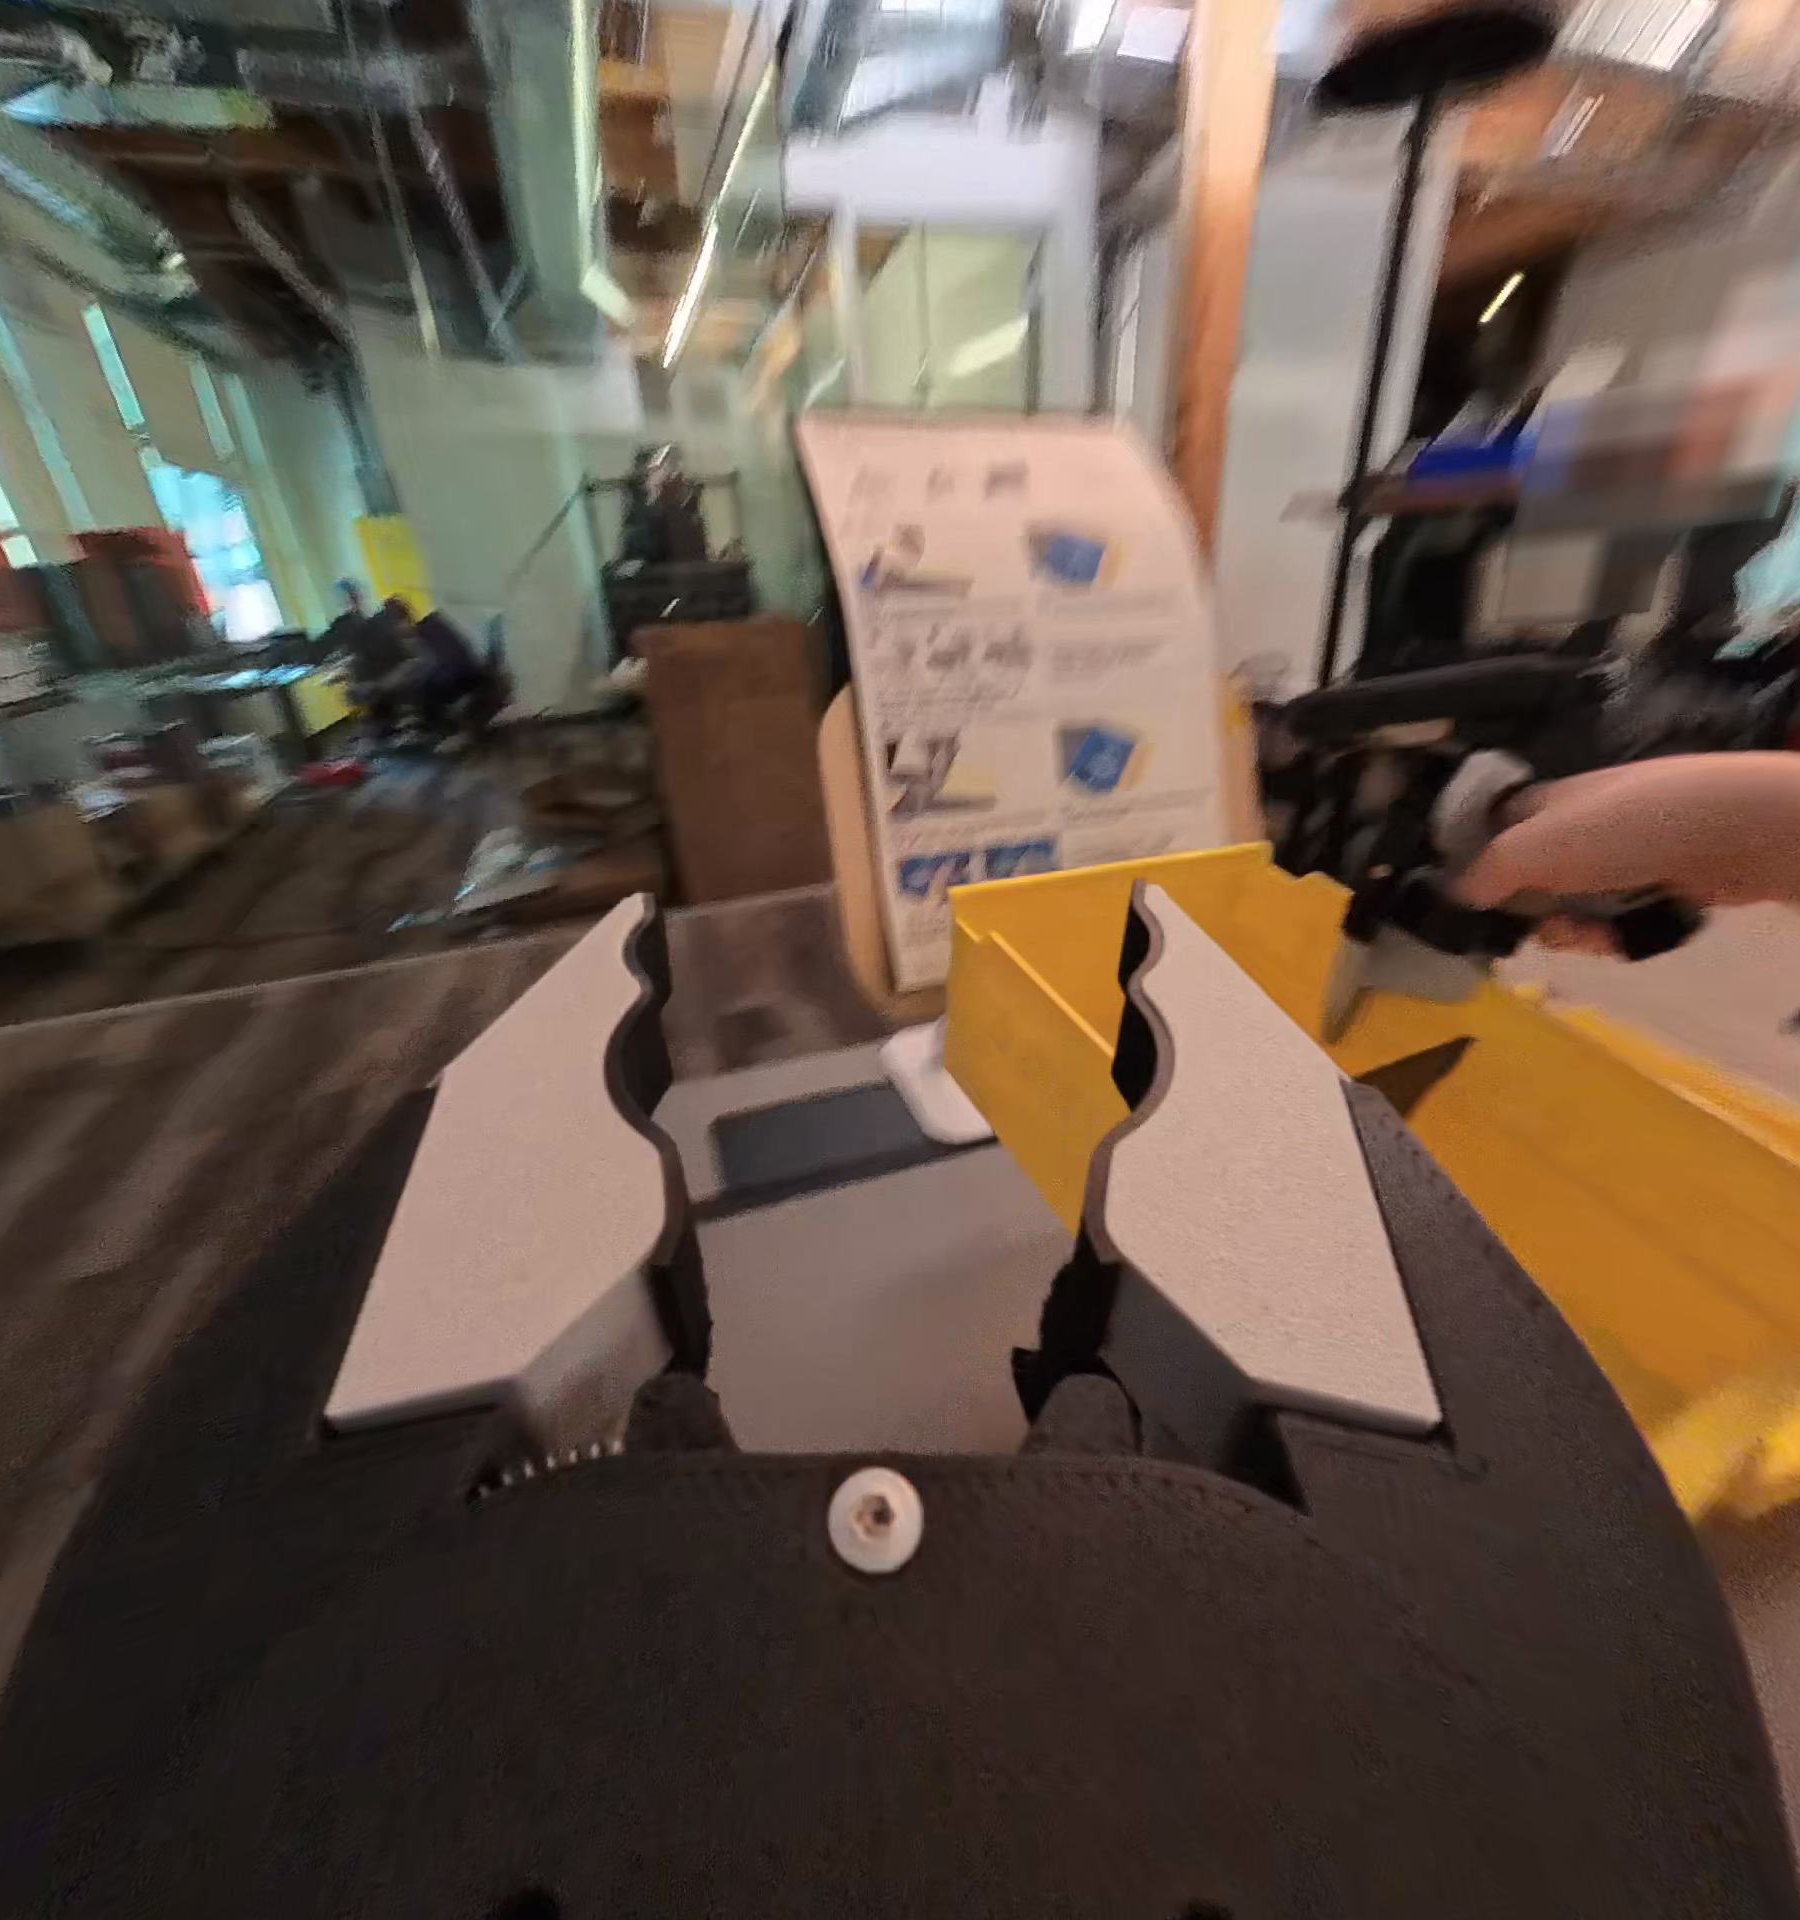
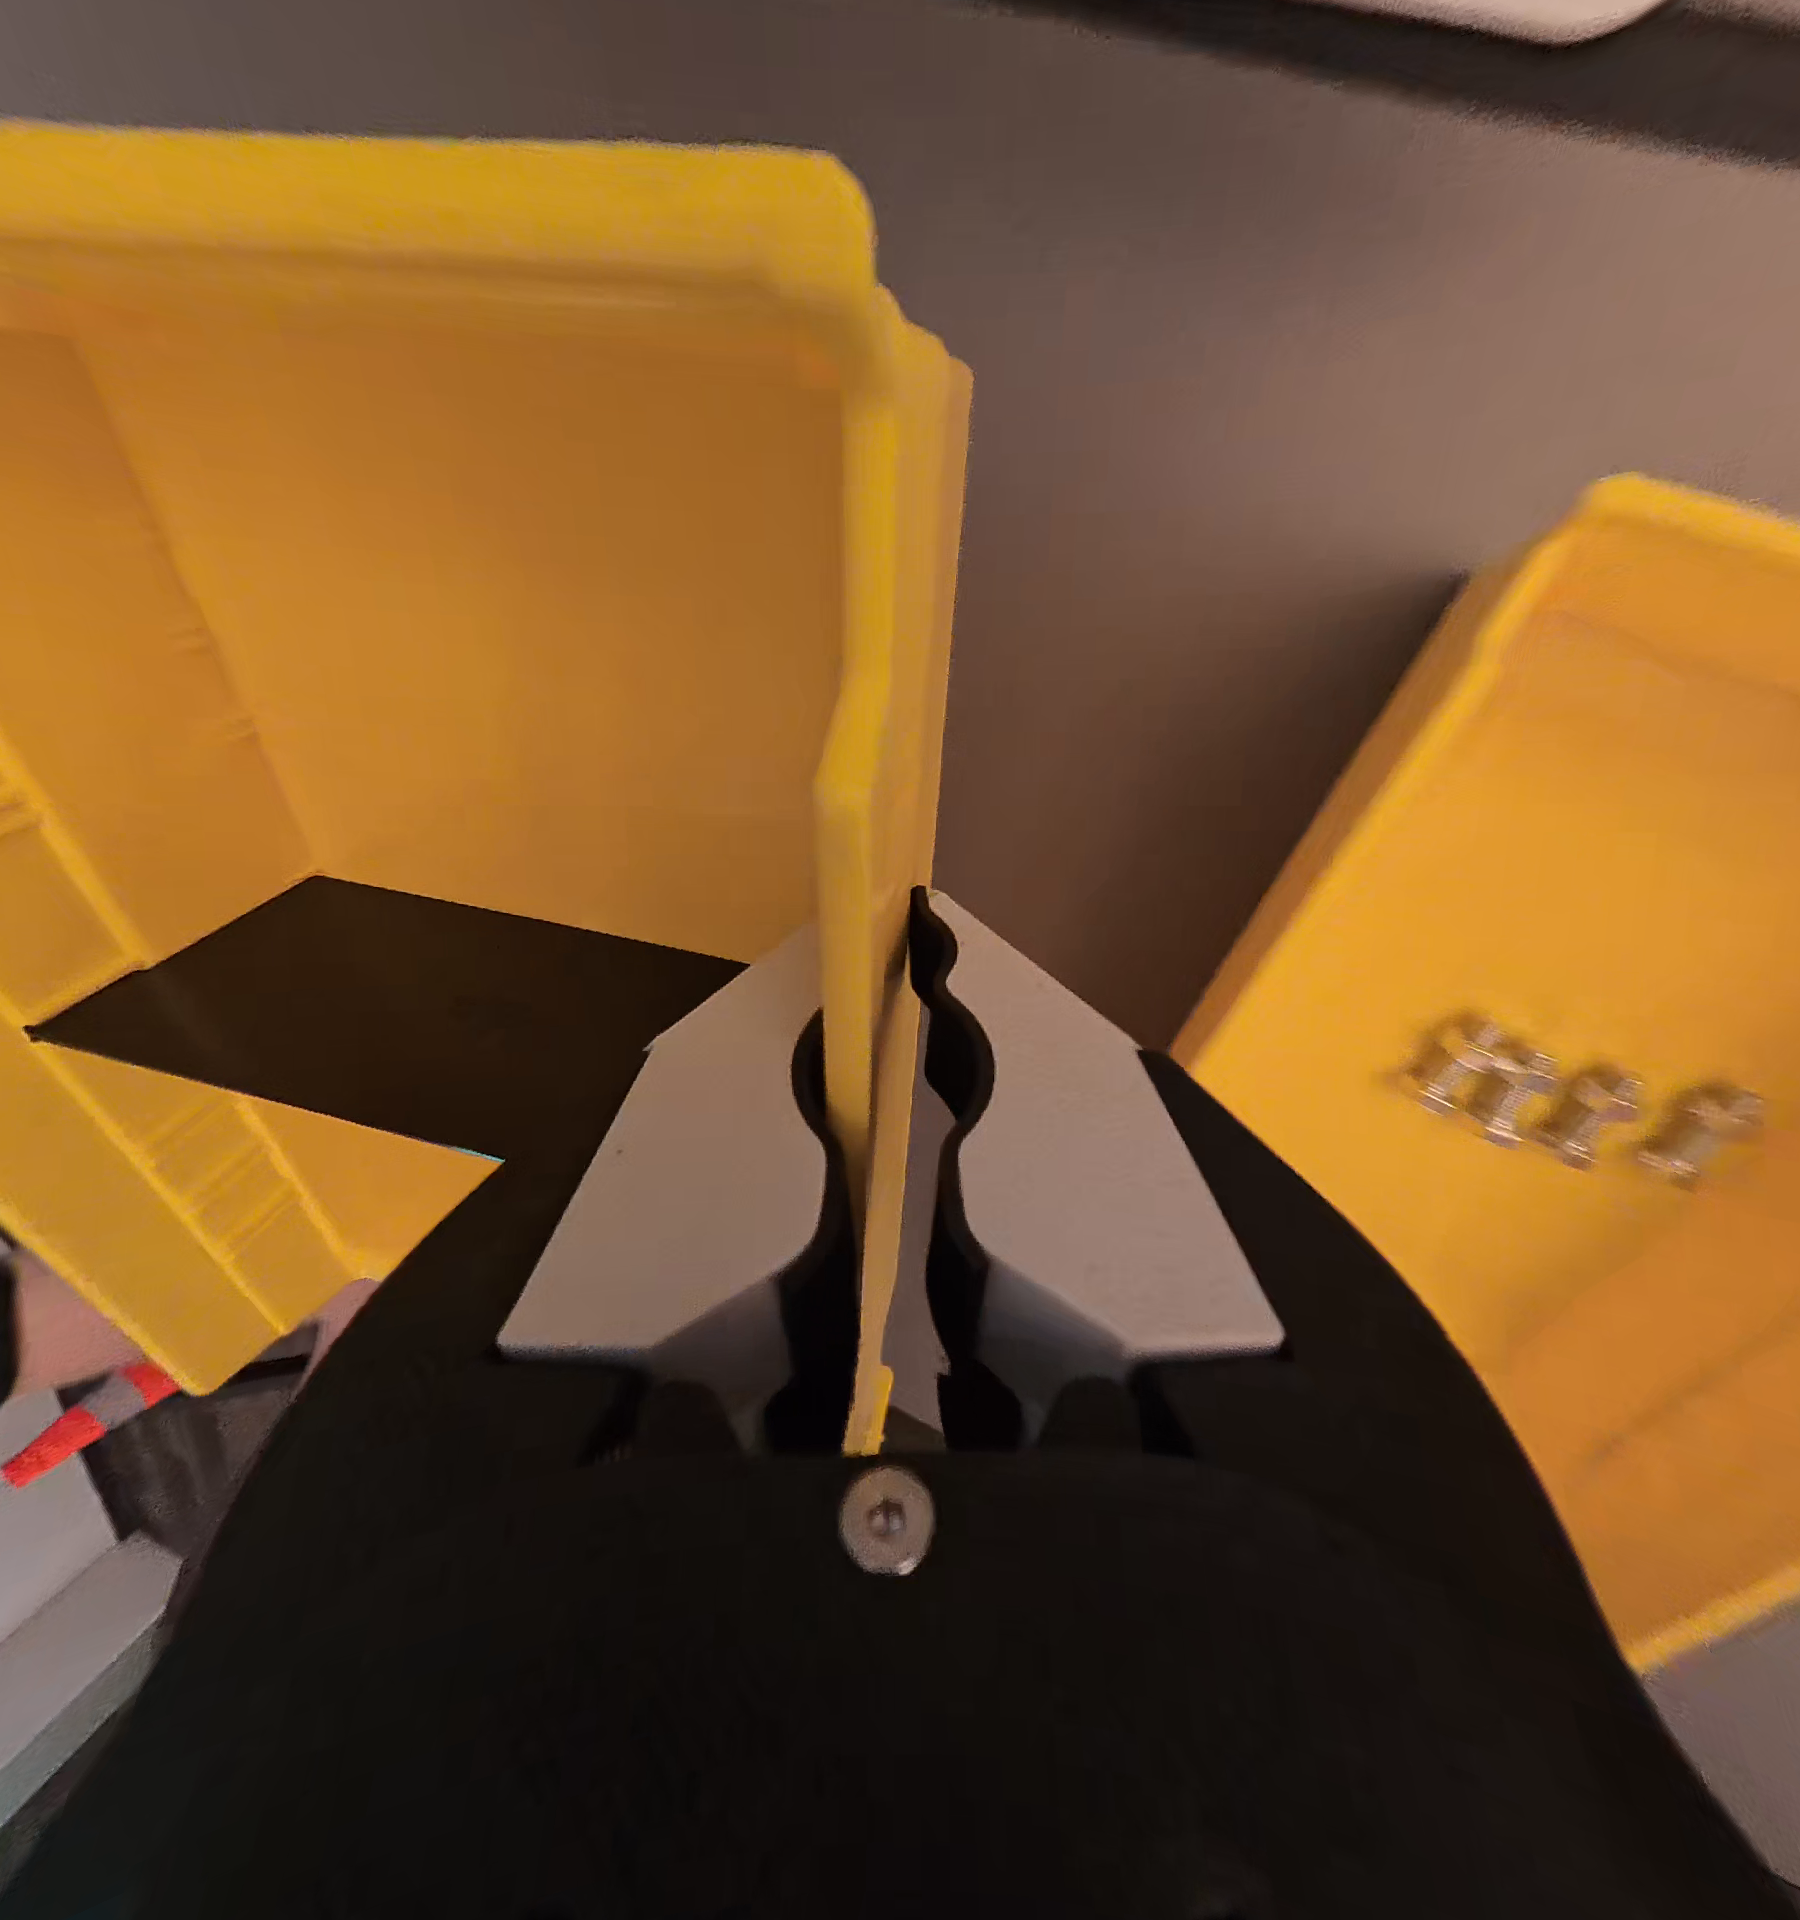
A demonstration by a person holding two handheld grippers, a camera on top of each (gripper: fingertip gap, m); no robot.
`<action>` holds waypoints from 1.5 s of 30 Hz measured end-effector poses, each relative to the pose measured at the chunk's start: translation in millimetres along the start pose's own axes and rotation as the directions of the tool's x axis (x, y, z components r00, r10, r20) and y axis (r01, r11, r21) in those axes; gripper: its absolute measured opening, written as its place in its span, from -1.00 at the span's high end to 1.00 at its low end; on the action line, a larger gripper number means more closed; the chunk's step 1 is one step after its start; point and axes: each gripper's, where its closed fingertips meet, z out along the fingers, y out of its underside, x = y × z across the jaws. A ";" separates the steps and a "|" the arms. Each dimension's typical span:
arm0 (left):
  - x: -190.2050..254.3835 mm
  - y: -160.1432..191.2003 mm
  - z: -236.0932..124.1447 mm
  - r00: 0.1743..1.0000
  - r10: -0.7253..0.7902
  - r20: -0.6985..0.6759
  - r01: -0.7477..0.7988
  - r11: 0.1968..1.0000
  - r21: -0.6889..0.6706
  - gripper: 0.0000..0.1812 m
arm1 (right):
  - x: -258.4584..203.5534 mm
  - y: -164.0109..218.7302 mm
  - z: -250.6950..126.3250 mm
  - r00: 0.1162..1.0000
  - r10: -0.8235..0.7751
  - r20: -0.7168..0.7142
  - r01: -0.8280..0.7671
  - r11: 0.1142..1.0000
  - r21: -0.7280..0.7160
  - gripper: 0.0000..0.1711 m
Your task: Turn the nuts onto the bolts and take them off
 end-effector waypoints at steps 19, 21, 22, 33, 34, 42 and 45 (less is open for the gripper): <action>321.6 220.1 128.6 0.759 -0.362 -0.542 -0.121 0.739 -0.663 0.06 | 394.7 230.3 -256.6 0.720 0.477 -0.504 -0.447 0.874 0.190 0.93; 341.8 245.8 124.6 0.716 -0.452 -0.531 -0.150 0.644 -0.750 0.06 | 414.7 251.0 -244.4 0.715 0.475 -0.514 -0.473 0.869 0.145 0.93; 346.7 256.5 122.3 0.717 -0.453 -0.530 -0.190 0.604 -0.774 0.03 | 423.2 258.9 -236.7 0.716 0.471 -0.515 -0.483 0.867 0.122 0.92; 327.4 281.8 93.3 0.664 -0.491 -0.564 -0.408 0.393 -0.824 0.76 | 455.9 252.7 -142.6 0.826 0.402 -0.395 -0.434 0.901 0.009 0.92; 306.2 282.4 94.8 0.697 -0.442 -0.564 -0.420 0.386 -0.821 0.84 | 452.0 248.0 -132.6 0.841 0.404 -0.360 -0.431 0.902 0.005 0.91; 121.6 291.1 89.0 0.898 -0.354 -0.263 -0.152 0.312 -0.938 0.96 | 403.0 195.5 -57.5 0.925 0.353 -0.141 -0.360 0.932 -0.033 0.92; 67.1 290.1 63.3 0.917 -0.372 -0.146 -0.034 0.291 -0.956 0.95 | 392.2 181.7 -39.1 0.936 0.328 -0.128 -0.339 0.938 -0.071 0.93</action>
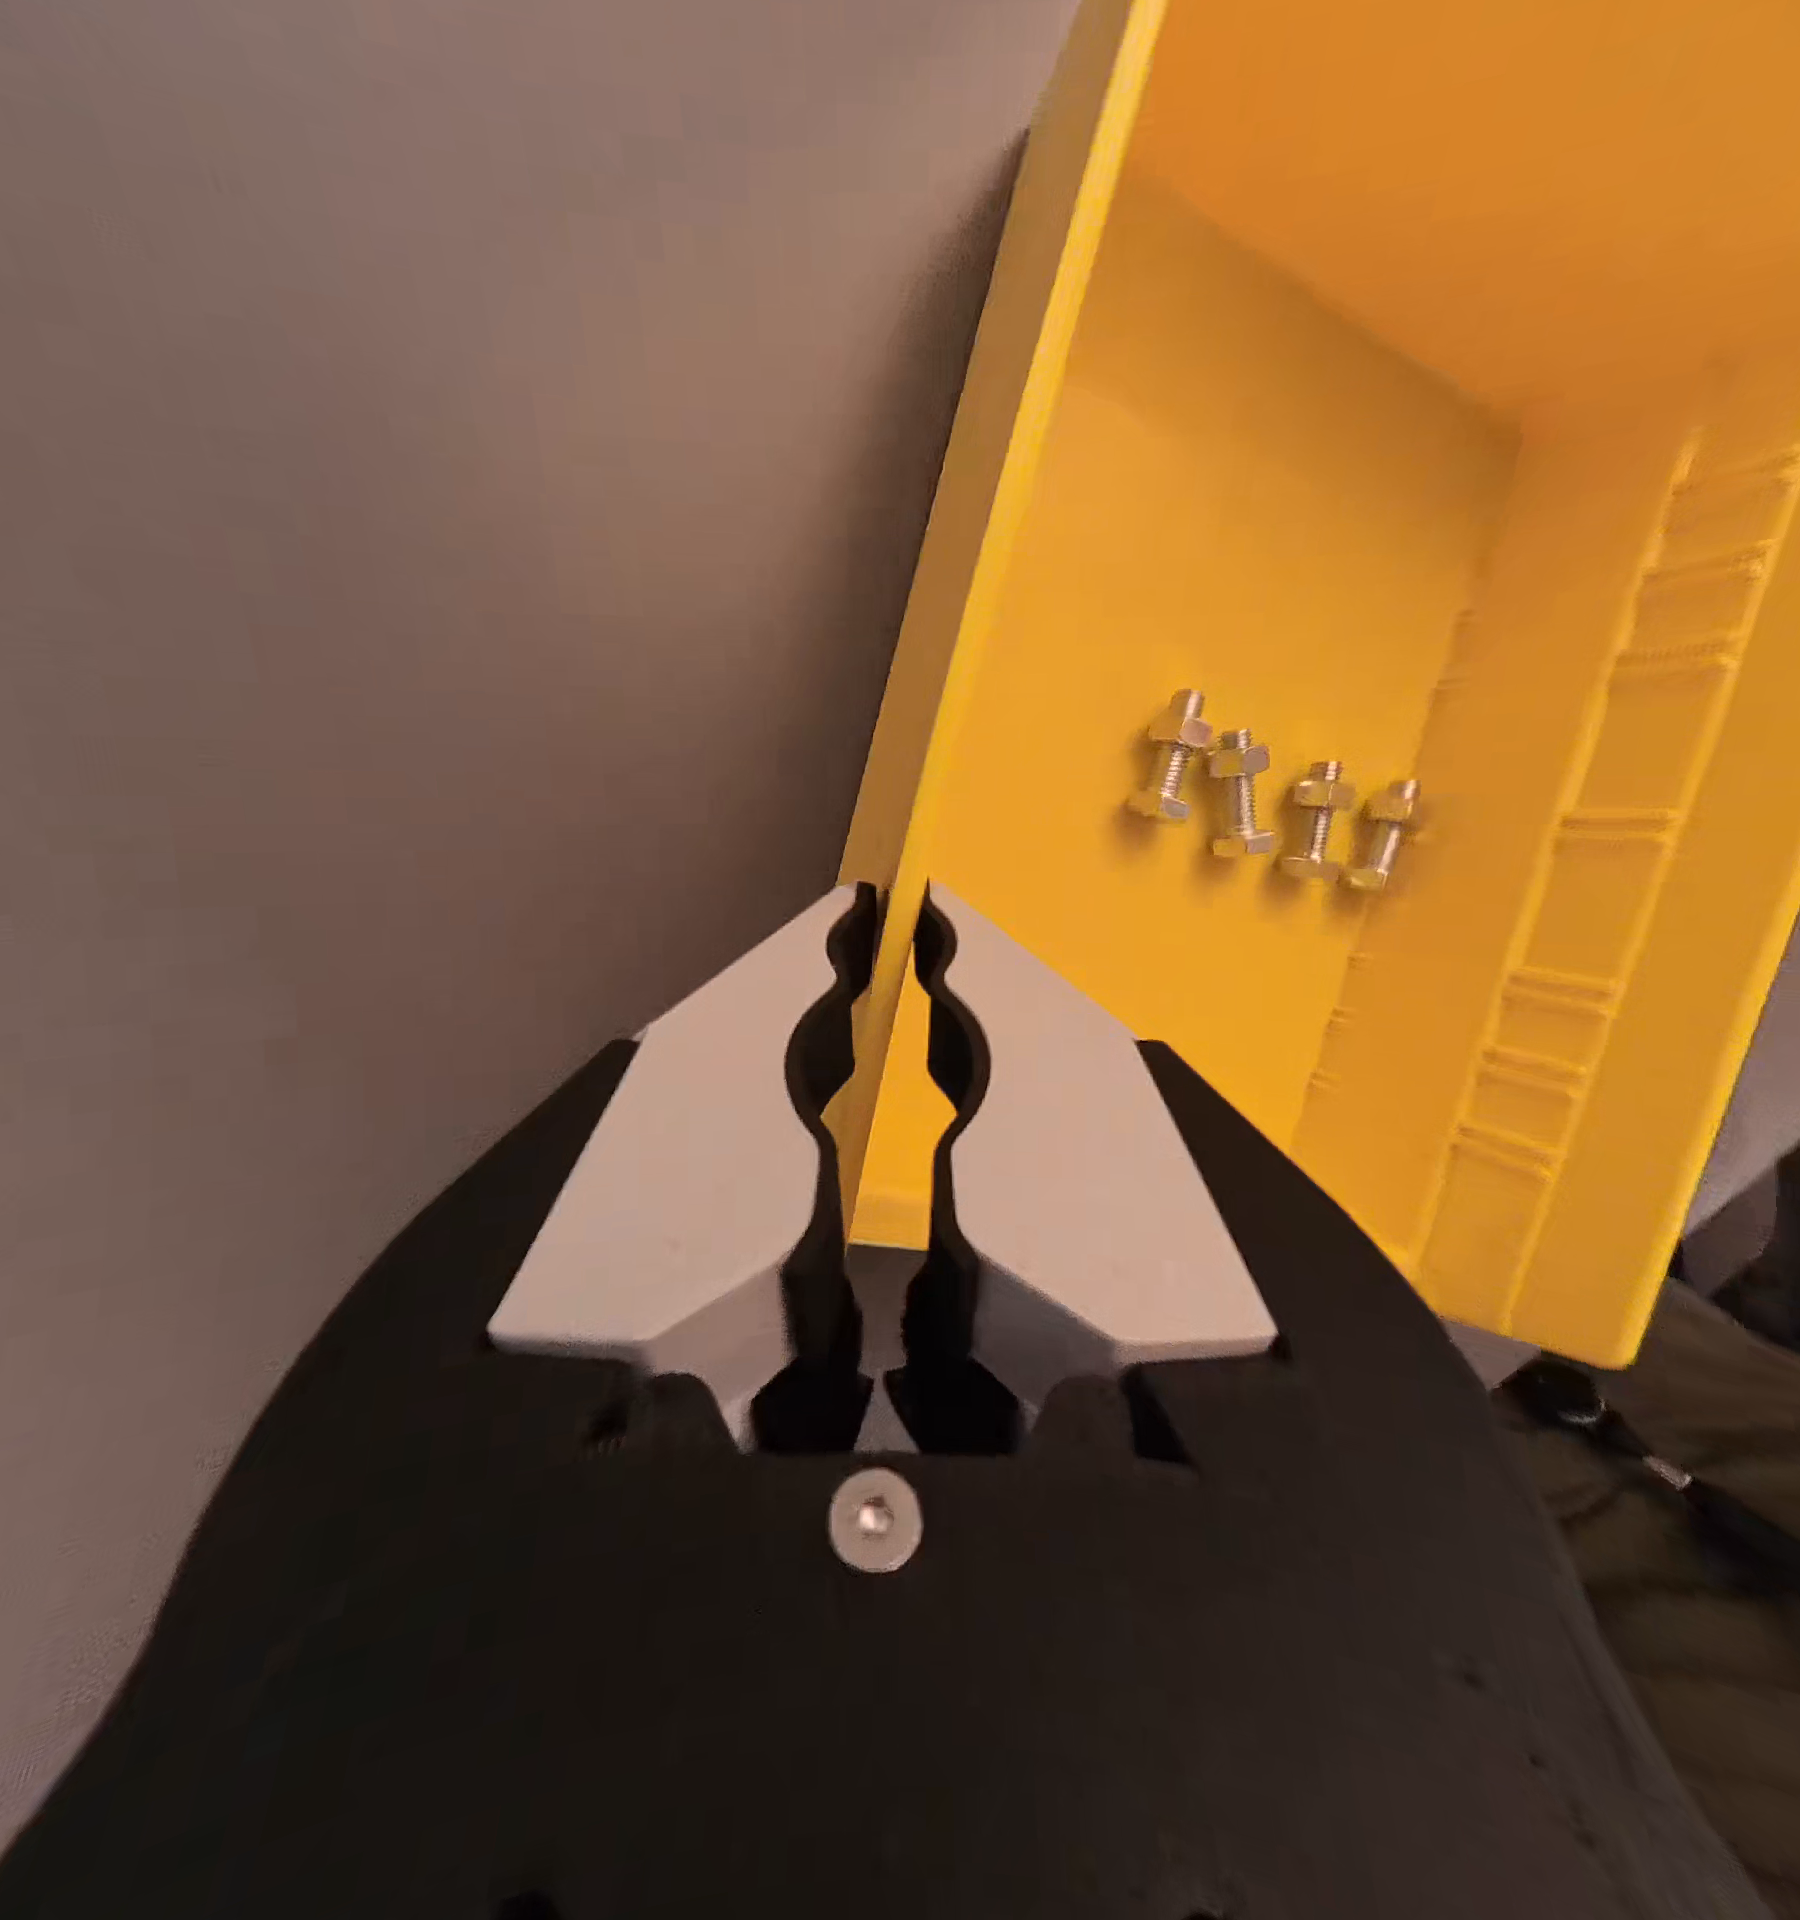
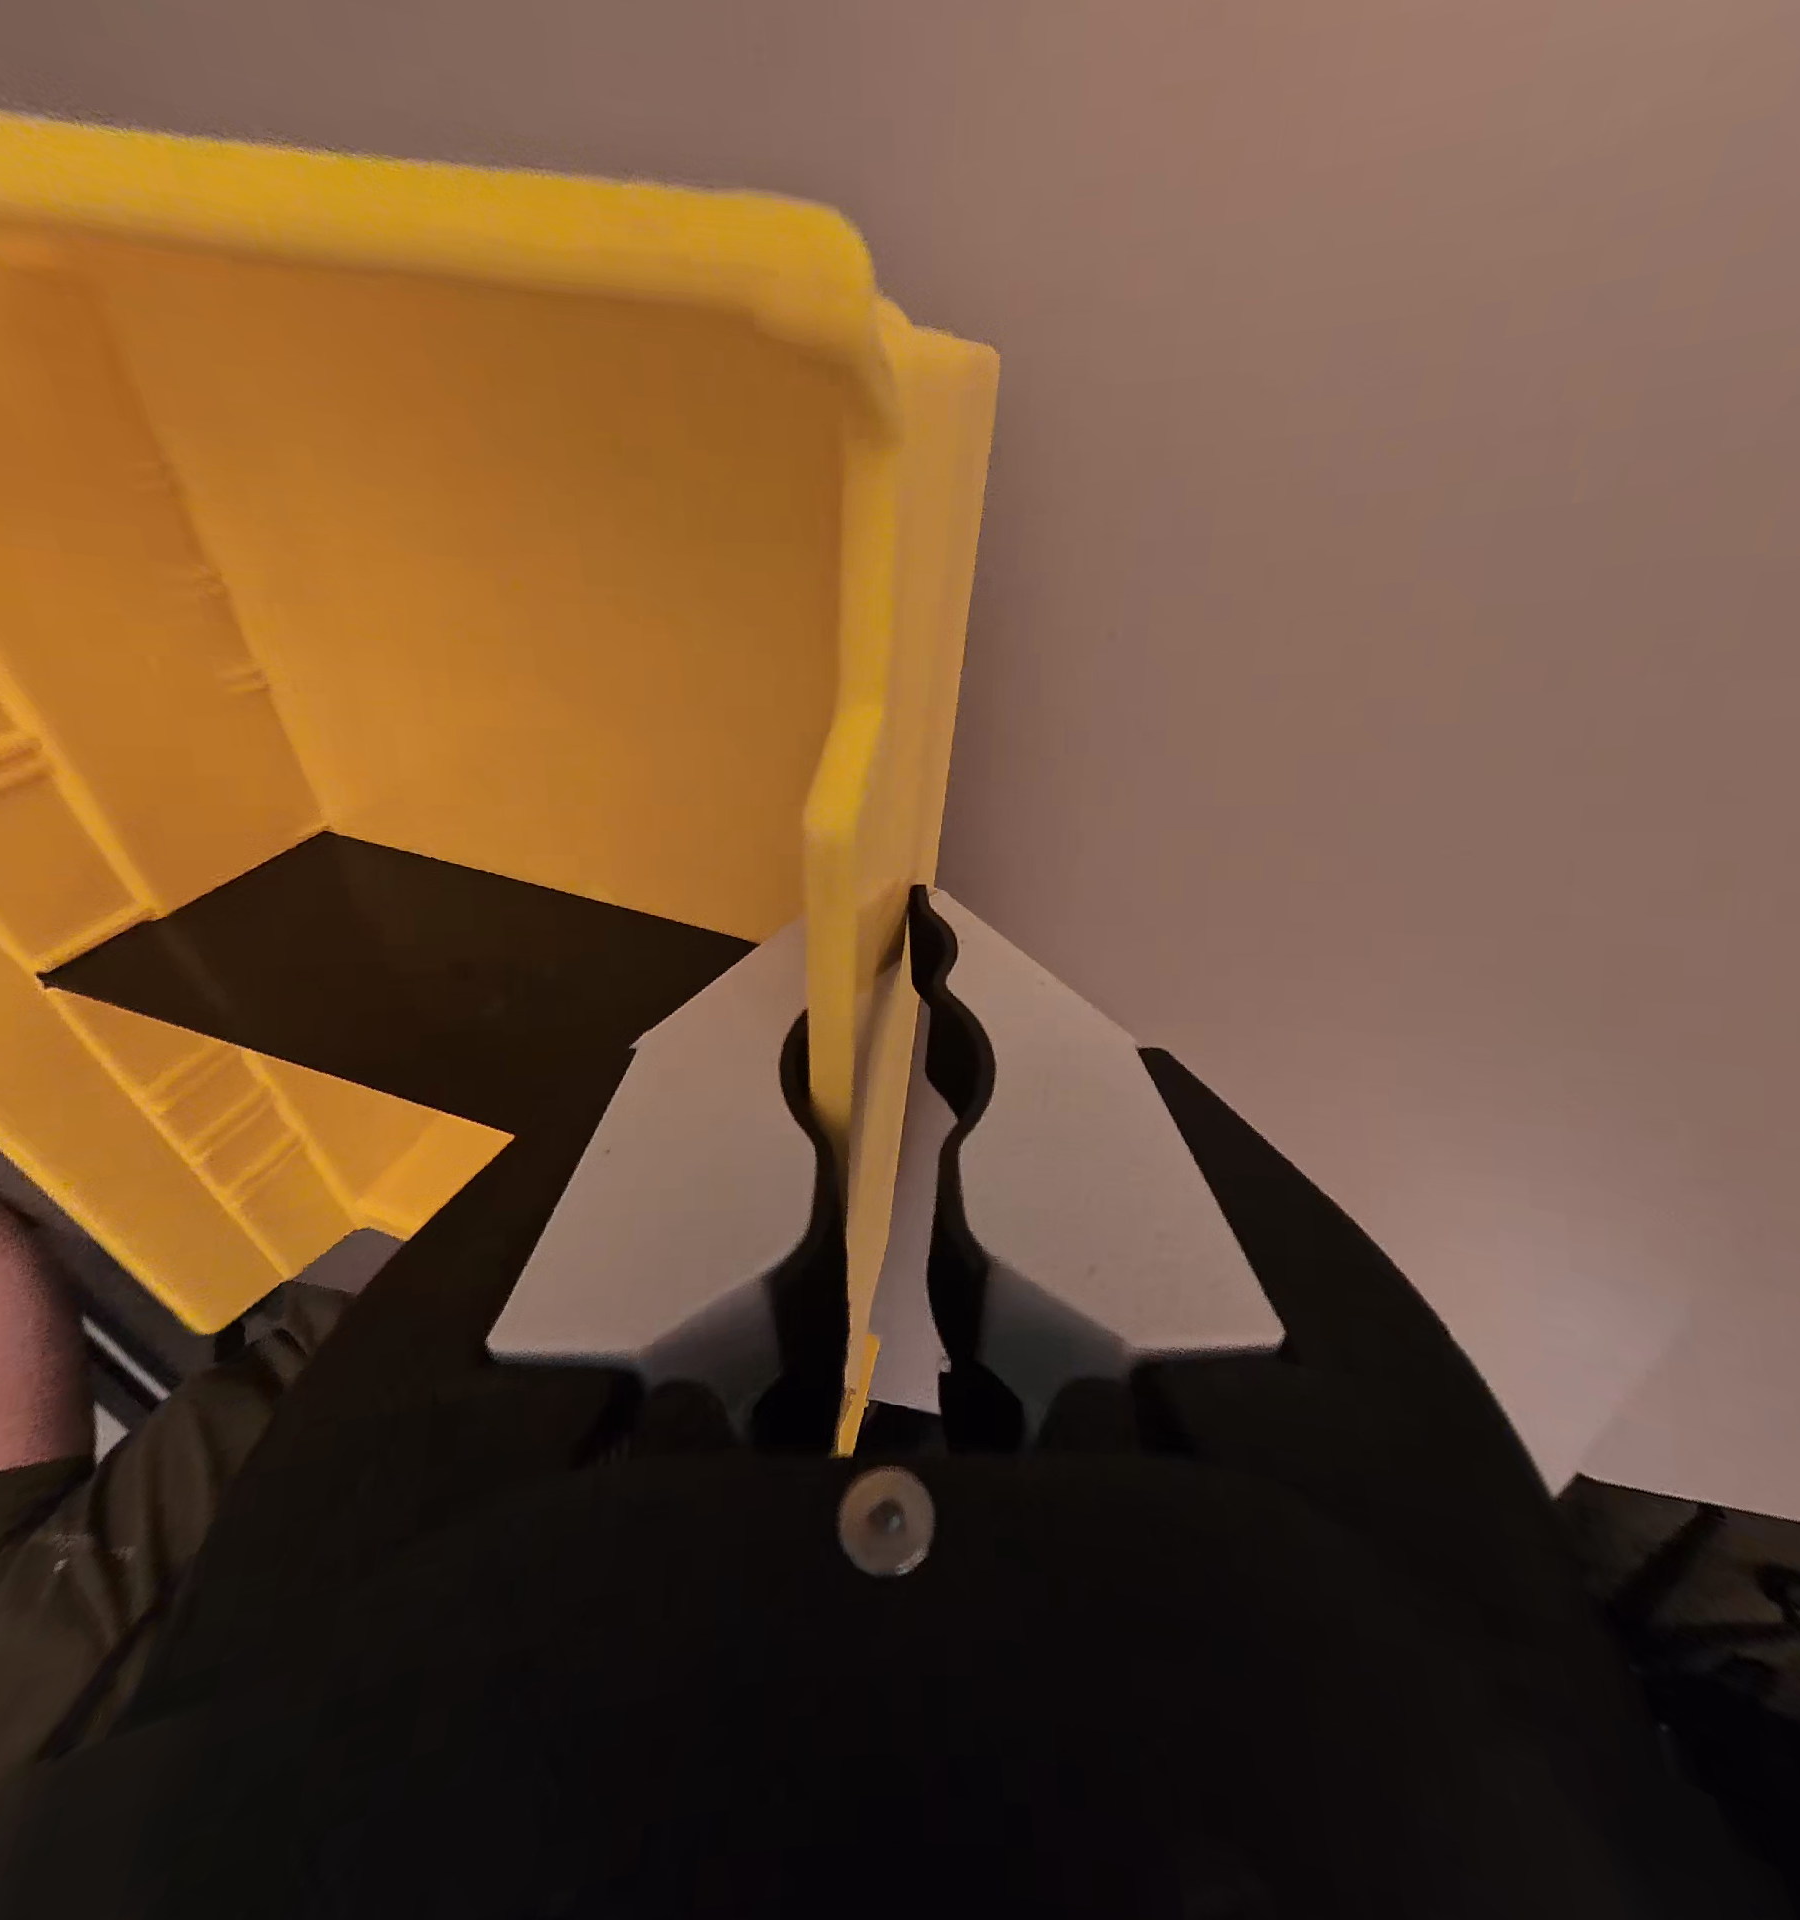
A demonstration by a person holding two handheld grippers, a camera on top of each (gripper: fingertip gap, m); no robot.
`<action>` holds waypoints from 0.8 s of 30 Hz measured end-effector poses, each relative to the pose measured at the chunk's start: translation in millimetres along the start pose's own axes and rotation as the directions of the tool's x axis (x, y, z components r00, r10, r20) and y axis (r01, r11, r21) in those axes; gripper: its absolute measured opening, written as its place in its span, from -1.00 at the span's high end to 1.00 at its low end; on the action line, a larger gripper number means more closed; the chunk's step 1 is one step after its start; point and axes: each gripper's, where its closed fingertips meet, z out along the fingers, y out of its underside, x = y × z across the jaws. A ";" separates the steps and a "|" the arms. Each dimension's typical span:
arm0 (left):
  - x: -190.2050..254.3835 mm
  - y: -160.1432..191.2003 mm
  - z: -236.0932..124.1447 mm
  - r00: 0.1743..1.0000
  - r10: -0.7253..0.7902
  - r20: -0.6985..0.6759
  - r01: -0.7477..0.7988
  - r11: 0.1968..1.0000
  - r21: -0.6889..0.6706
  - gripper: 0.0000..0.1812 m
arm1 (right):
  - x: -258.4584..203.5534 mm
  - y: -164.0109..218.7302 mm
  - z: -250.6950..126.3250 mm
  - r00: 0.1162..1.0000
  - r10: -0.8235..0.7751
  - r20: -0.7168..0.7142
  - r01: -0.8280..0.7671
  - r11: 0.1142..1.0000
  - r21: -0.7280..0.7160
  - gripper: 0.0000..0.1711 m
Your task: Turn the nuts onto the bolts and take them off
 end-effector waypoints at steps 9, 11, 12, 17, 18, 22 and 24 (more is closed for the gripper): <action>-105.2 70.0 -65.5 0.920 -0.343 0.192 0.319 0.937 0.145 0.98 | -41.4 -61.1 -4.9 0.981 -0.067 0.183 0.021 0.970 0.243 0.67; -105.8 77.1 -67.6 0.923 -0.346 0.170 0.325 0.935 0.141 0.97 | -58.6 -75.9 -45.7 0.944 -0.161 0.287 0.013 0.889 0.457 0.52; -105.4 77.9 -67.7 0.923 -0.353 0.154 0.332 0.932 0.145 0.97 | -59.0 -73.1 -63.3 0.940 -0.224 0.257 0.049 0.836 0.547 0.53; -106.2 75.5 -66.7 0.935 -0.312 0.171 0.291 0.946 0.141 0.97 | -23.9 0.3 -57.2 0.936 -0.345 -0.072 0.328 0.781 0.531 0.11; -106.1 75.3 -66.6 0.936 -0.299 0.187 0.277 0.951 0.135 0.97 | -22.5 15.0 -45.0 0.935 -0.348 -0.062 0.333 0.807 0.488 0.12; -101.4 74.0 -64.8 0.934 -0.318 0.165 0.296 0.944 0.143 0.97 | -13.4 50.0 9.4 0.970 -0.240 -0.027 0.238 0.935 0.262 0.86; -98.5 75.4 -64.9 0.932 -0.343 0.118 0.324 0.933 0.158 0.95 | -15.1 48.7 19.4 0.983 -0.180 -0.026 0.181 0.950 0.254 0.96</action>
